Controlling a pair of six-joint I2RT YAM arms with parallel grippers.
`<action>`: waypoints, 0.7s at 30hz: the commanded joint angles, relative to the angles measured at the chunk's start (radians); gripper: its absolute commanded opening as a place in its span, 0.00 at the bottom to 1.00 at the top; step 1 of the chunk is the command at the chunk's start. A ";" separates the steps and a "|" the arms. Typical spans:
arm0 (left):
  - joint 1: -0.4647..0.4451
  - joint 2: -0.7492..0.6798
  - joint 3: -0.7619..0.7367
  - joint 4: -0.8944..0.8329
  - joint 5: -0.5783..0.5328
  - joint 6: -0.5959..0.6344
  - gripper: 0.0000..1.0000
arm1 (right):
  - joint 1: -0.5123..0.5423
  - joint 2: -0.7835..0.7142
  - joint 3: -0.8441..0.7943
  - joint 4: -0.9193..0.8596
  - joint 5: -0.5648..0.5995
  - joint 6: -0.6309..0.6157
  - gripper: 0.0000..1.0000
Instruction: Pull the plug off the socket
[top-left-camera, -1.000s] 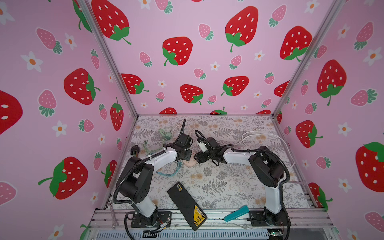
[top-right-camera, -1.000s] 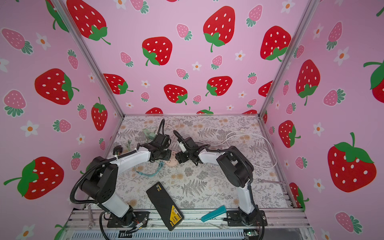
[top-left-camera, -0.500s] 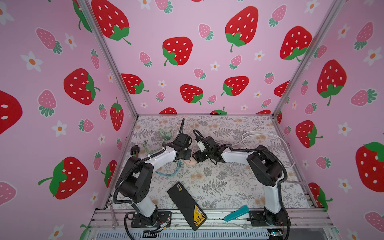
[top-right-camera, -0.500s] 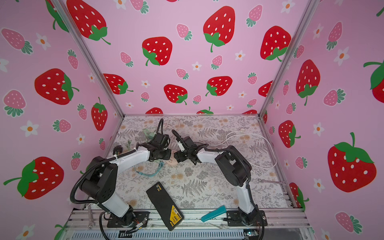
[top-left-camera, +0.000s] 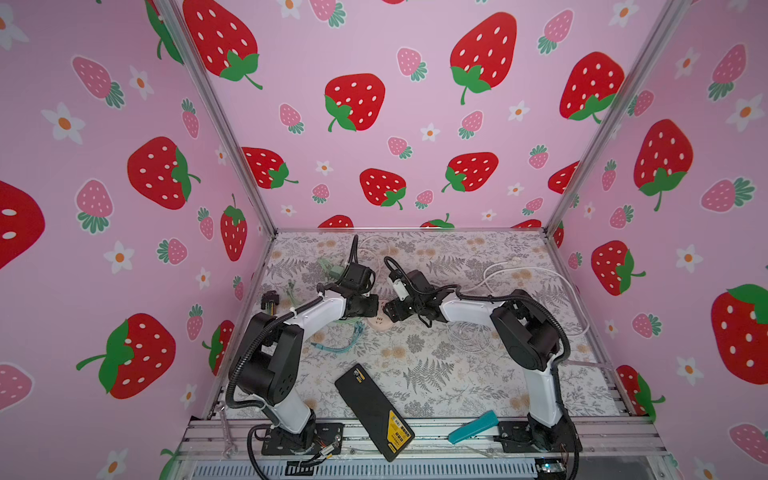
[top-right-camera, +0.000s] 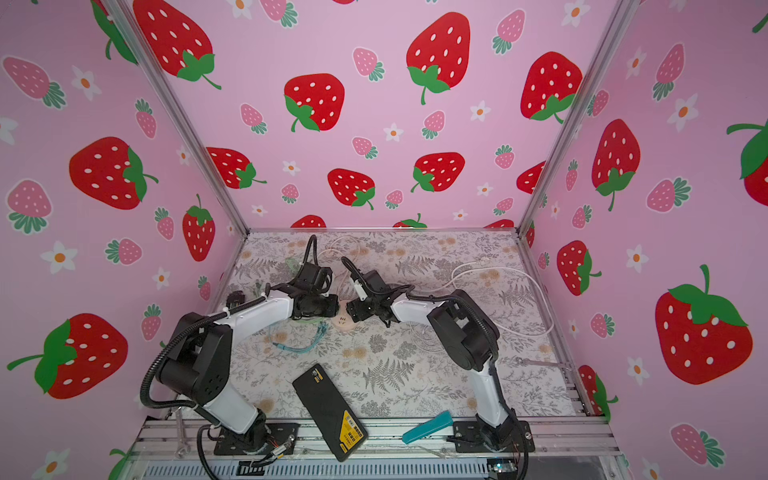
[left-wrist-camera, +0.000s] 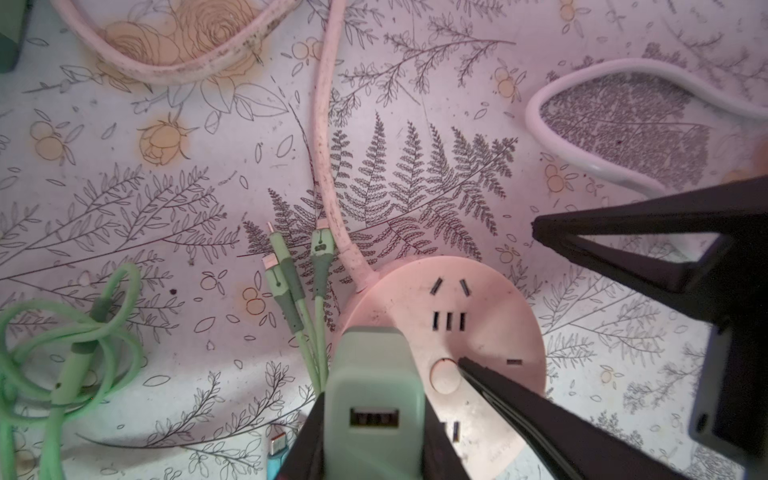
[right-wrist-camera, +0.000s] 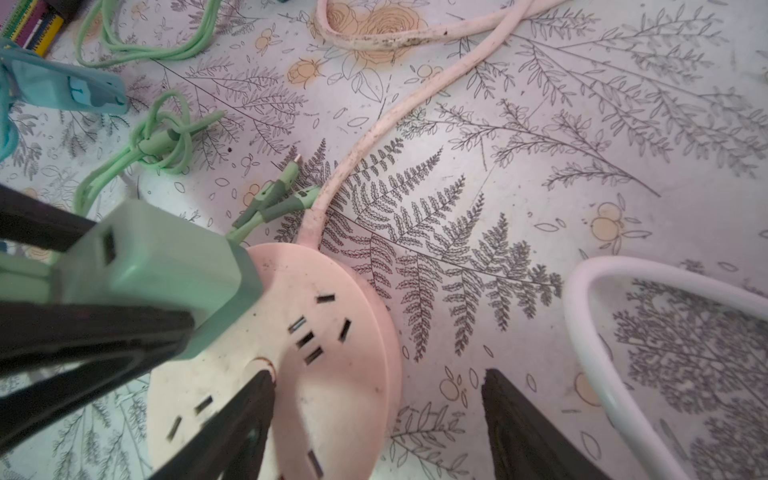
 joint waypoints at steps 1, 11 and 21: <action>-0.001 0.010 0.002 0.014 0.045 -0.037 0.14 | 0.008 0.048 -0.015 -0.145 0.045 -0.016 0.80; -0.070 0.037 0.075 -0.104 -0.200 0.017 0.13 | 0.003 0.059 -0.004 -0.171 0.069 -0.014 0.79; -0.137 0.076 0.136 -0.173 -0.352 0.042 0.13 | 0.000 0.075 0.010 -0.182 0.073 -0.012 0.78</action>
